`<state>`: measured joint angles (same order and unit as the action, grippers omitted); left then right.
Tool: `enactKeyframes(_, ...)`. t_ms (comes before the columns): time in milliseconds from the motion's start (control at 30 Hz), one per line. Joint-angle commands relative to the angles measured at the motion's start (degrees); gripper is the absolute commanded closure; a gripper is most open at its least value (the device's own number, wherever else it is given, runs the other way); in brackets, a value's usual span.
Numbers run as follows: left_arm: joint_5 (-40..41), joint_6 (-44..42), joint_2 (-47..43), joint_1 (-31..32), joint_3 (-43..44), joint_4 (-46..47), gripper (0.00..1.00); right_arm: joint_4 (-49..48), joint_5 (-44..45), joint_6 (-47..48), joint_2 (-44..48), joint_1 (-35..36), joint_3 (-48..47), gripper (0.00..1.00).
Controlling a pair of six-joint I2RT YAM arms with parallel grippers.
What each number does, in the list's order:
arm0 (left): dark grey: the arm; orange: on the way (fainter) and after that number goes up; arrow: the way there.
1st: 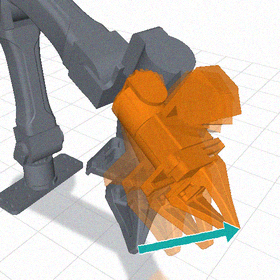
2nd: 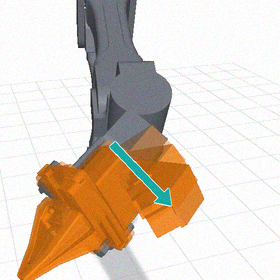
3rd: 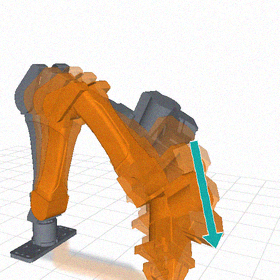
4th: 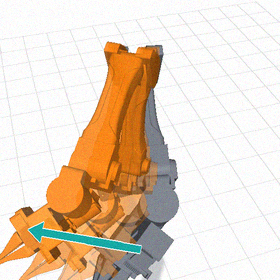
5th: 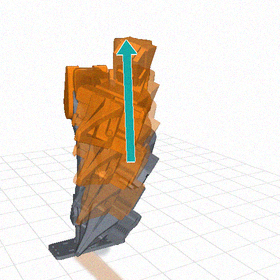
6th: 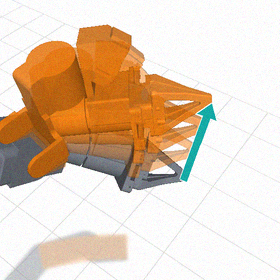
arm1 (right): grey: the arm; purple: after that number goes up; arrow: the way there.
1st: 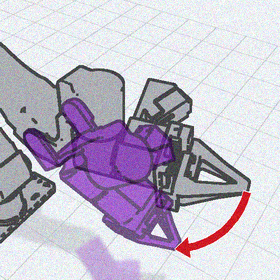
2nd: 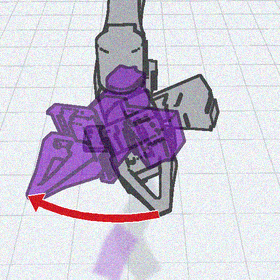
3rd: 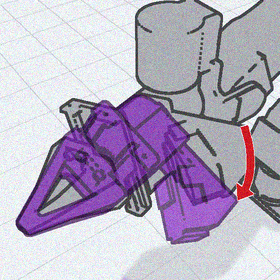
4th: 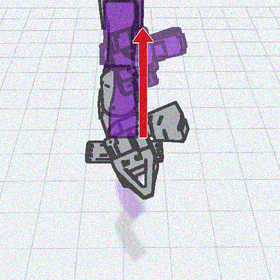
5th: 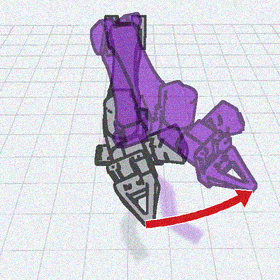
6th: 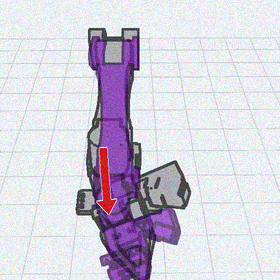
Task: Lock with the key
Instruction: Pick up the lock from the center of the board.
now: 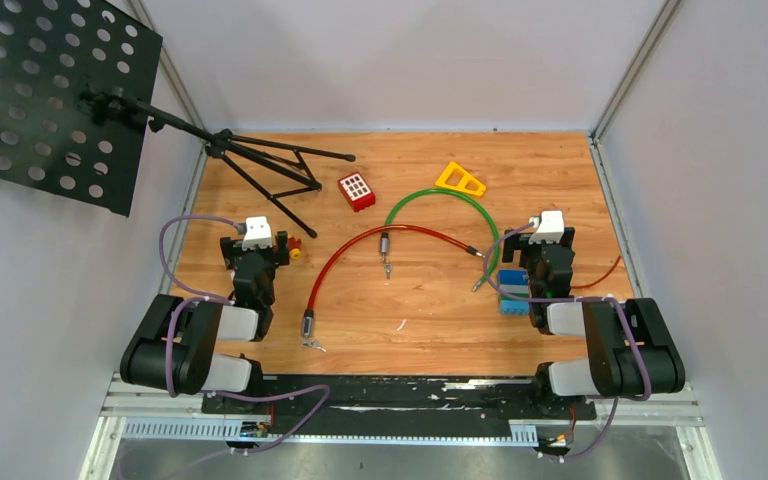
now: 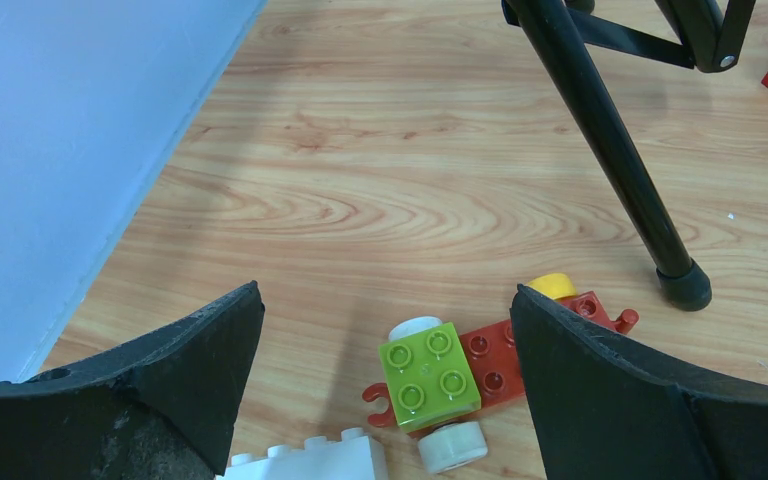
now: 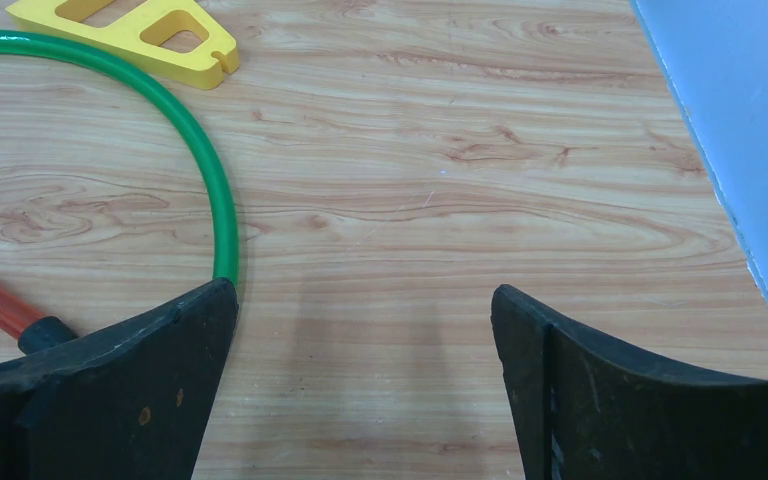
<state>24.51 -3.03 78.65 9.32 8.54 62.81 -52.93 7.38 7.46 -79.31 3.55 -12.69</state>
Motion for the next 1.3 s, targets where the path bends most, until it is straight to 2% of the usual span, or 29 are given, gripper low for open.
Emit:
enactKeyframes(0,0.66,0.49,0.07,-0.27,1.05,2.23,0.00,-1.93,-0.33,-0.11,-0.06,-0.12,-1.20,0.00)
enactKeyframes(200,0.68,0.47,0.10,-0.27,1.13,2.09,0.00,-1.75,4.93,-2.51,-0.19,-0.30,-1.35,0.00)
enactKeyframes(867,2.49,1.28,0.03,-0.36,1.22,1.73,0.00,-2.33,6.87,-3.51,-0.08,-0.30,-0.92,0.00)
enactKeyframes(967,3.88,1.88,-1.76,-0.27,-0.84,4.20,0.00,-3.17,9.05,-3.55,0.79,-0.30,-1.03,0.00)
enactKeyframes(1000,2.06,1.01,-3.91,-0.27,-2.48,5.91,0.00,-1.91,10.27,-3.79,2.18,-0.30,-1.49,0.00)
enactKeyframes(1033,2.74,0.24,-4.93,0.46,-3.61,7.05,0.00,4.18,11.19,-4.71,4.81,-0.30,-3.36,0.00)
enactKeyframes(1067,10.50,0.17,-8.73,2.25,-3.26,4.65,0.00,14.64,11.85,-5.64,8.06,-0.31,-7.35,0.00)
enactKeyframes(1133,15.59,3.05,-17.18,3.73,-0.42,-10.02,0.00,28.19,11.65,-7.90,12.34,-0.30,-13.41,0.00)
enactKeyframes(1200,16.51,9.36,-25.75,3.77,6.76,-32.94,0.00,38.33,11.70,-14.32,15.96,-0.34,-18.44,0.00)
enactKeyframes(1267,15.86,12.12,-29.16,3.77,11.44,-42.75,0.00,48.97,12.28,-19.94,17.78,-0.35,-23.13,0.00)
